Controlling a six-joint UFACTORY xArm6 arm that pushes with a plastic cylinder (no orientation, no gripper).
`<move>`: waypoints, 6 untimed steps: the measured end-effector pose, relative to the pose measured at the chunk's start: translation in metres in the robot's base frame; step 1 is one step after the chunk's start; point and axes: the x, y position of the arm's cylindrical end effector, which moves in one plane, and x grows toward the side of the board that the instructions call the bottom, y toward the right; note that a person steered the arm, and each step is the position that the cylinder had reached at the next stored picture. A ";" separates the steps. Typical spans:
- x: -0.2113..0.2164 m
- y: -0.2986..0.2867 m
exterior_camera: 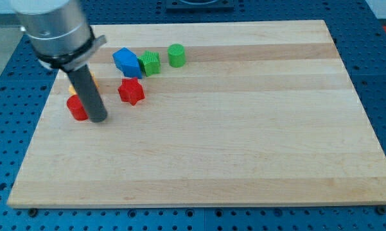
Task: Move your arm to the right of the red star
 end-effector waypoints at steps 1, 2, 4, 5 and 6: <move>0.000 -0.007; 0.001 0.025; -0.035 0.168; -0.054 0.165; -0.062 0.158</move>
